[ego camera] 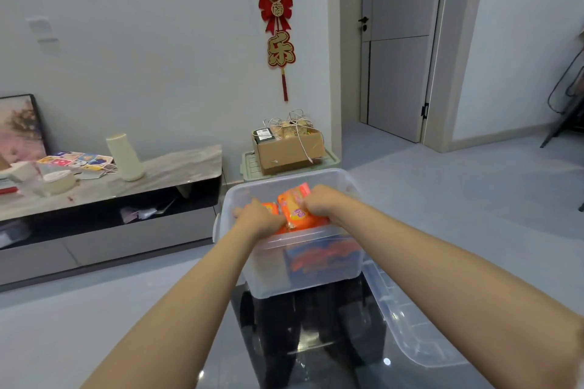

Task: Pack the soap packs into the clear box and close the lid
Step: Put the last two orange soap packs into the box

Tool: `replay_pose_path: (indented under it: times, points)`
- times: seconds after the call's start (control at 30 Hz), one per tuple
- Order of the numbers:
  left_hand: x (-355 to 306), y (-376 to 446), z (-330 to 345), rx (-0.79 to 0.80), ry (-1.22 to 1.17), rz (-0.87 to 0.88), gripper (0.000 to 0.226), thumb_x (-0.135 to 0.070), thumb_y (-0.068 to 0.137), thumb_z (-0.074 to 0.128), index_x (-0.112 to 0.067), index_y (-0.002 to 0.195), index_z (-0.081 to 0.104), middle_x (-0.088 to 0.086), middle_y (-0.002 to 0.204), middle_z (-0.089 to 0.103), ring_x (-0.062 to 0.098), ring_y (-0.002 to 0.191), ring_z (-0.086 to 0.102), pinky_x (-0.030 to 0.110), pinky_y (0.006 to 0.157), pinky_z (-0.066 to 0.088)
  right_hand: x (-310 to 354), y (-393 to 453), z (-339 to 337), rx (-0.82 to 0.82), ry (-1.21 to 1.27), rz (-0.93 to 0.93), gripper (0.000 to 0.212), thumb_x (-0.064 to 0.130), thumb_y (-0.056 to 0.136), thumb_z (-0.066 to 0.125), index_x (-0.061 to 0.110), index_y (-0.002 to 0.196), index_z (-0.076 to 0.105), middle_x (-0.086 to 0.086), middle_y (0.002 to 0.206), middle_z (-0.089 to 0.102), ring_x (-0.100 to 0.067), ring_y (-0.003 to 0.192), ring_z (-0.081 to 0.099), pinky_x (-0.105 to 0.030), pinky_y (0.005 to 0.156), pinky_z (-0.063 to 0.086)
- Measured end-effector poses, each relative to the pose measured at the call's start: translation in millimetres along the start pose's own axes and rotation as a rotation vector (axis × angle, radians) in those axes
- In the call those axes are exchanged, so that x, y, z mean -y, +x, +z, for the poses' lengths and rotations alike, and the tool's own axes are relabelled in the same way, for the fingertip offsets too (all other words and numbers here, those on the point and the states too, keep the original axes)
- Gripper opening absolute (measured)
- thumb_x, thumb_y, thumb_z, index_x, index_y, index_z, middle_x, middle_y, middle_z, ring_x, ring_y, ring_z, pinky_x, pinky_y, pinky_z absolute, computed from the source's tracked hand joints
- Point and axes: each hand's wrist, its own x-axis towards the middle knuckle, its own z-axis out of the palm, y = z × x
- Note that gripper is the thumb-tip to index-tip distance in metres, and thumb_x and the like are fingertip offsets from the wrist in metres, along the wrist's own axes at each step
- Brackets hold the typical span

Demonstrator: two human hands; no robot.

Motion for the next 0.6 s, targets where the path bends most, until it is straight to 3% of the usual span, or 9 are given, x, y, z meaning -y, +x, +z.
replay_pose_path:
  times: [0.1, 0.23, 0.27, 0.33, 0.4, 0.53, 0.6]
  points:
    - [1.9, -0.5, -6.3, 0.055, 0.174, 0.054, 0.039, -0.018, 0.097, 0.033, -0.004, 0.128, 0.053, 0.016, 0.138, 0.051, 0.032, 0.127, 0.046, 0.037, 0.108, 0.035, -1.5, 4.0, 6.4, -0.003, -0.168, -0.025, 0.039, 0.024, 0.093, 0.05, -0.001, 0.123, 0.056, -0.02, 0.13, 0.057, -0.033, 0.122, 0.052, -0.034, 0.098, 0.042]
    - [4.1, 2.7, -11.8, 0.115, 0.167, 0.078, 0.036, -0.007, 0.095, 0.039, 0.0, 0.126, 0.055, 0.016, 0.134, 0.055, 0.031, 0.123, 0.052, 0.027, 0.084, 0.046, -3.4, 3.3, 7.2, -0.119, -0.404, -0.082, 0.035, 0.035, 0.091, 0.053, 0.004, 0.102, 0.064, -0.019, 0.125, 0.059, -0.031, 0.123, 0.047, -0.032, 0.096, 0.039]
    - [4.4, 3.4, -10.3, 0.114, 0.156, 0.089, 0.035, -0.007, 0.095, 0.037, 0.001, 0.123, 0.057, 0.016, 0.134, 0.055, 0.031, 0.122, 0.052, 0.029, 0.089, 0.045, -4.2, 4.1, 8.0, -0.121, -0.424, -0.1, 0.032, 0.034, 0.089, 0.056, 0.005, 0.097, 0.066, -0.017, 0.124, 0.062, -0.03, 0.12, 0.051, -0.031, 0.093, 0.04]
    - [3.6, 0.0, -7.9, 0.11, 0.129, 0.095, 0.037, -0.008, 0.095, 0.033, 0.001, 0.121, 0.058, 0.018, 0.135, 0.054, 0.031, 0.124, 0.049, 0.033, 0.102, 0.038, -5.0, 5.7, 8.3, -0.073, -0.406, -0.122, 0.035, 0.033, 0.088, 0.06, 0.007, 0.11, 0.068, -0.014, 0.123, 0.065, -0.029, 0.115, 0.057, -0.03, 0.092, 0.044]
    - [3.0, 0.6, -4.8, 0.12, 0.129, 0.103, 0.038, -0.011, 0.097, 0.03, -0.001, 0.122, 0.057, 0.018, 0.137, 0.052, 0.031, 0.125, 0.047, 0.035, 0.105, 0.035, -4.3, 4.6, 8.1, -0.034, -0.392, -0.122, 0.039, 0.032, 0.087, 0.062, 0.01, 0.119, 0.066, -0.013, 0.122, 0.066, -0.028, 0.113, 0.059, -0.032, 0.095, 0.045]
    - [4.2, -12.8, 1.6, -0.018, 0.015, 0.178, 0.04, -0.021, 0.097, 0.031, -0.004, 0.117, 0.061, 0.019, 0.126, 0.061, 0.034, 0.114, 0.054, 0.036, 0.098, 0.043, -9.3, -2.5, 5.8, -0.076, -0.327, -0.141, 0.035, 0.027, 0.087, 0.061, 0.008, 0.116, 0.067, -0.013, 0.105, 0.069, -0.027, 0.103, 0.062, -0.031, 0.083, 0.046]
    - [3.3, -23.7, 8.1, -0.171, -0.104, 0.246, 0.036, -0.02, 0.094, 0.036, -0.007, 0.112, 0.065, 0.017, 0.116, 0.067, 0.034, 0.107, 0.058, 0.034, 0.09, 0.046, -14.7, -13.2, 2.3, -0.176, -0.165, -0.174, 0.035, 0.024, 0.088, 0.061, 0.012, 0.12, 0.066, -0.01, 0.117, 0.069, -0.025, 0.108, 0.062, -0.029, 0.086, 0.046]
